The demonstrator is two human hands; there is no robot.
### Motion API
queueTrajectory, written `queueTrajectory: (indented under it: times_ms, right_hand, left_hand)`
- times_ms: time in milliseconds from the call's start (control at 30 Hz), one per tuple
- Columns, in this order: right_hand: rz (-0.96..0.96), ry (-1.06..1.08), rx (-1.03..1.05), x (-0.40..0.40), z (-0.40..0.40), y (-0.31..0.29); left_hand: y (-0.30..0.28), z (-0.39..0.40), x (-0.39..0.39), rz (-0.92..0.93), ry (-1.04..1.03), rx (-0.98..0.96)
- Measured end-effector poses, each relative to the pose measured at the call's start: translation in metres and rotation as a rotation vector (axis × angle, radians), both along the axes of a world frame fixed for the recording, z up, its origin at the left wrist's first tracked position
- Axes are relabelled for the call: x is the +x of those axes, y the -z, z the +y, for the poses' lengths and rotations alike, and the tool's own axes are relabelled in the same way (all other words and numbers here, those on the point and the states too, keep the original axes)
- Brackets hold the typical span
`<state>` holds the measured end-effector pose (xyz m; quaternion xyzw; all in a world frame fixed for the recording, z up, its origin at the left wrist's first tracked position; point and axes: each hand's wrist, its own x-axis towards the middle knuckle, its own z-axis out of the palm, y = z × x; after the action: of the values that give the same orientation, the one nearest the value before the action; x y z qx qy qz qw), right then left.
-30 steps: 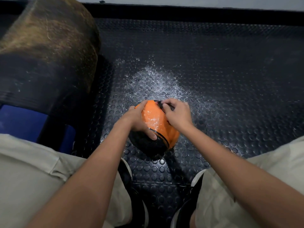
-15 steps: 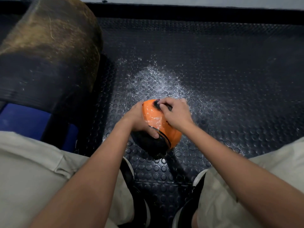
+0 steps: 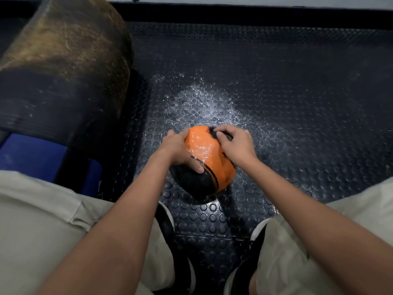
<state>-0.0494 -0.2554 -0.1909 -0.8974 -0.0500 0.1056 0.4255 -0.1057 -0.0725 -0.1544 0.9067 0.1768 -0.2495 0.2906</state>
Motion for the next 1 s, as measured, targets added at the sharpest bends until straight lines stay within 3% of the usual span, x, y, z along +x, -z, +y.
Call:
queueTrajectory:
  times_ms: [200,433,600,700,867,1000]
  right_hand:
    - [0.146,0.281,0.050,0.006,-0.012,0.011]
    - [-0.034,0.010,0.007,-0.002,0.003,-0.002]
    - [0.130,0.299,0.044,0.003,-0.023,0.009]
    - [0.077,0.265,0.036,0.003,-0.014,0.008]
    - [-0.026,-0.017,-0.002,0.000,0.006,-0.006]
    - [0.066,0.208,0.065,0.005,-0.011,0.007]
  left_hand:
    - [0.000,-0.003,0.002,-0.068,-0.101,-0.115]
    - [-0.004,-0.010,0.010,-0.048,-0.023,-0.009]
    - [-0.001,-0.008,0.006,-0.018,-0.069,-0.062]
    - [-0.002,-0.008,0.008,-0.023,-0.038,-0.046]
    - [-0.003,-0.001,0.010,-0.036,-0.005,-0.001]
    - [0.001,0.003,0.006,-0.064,-0.010,-0.023]
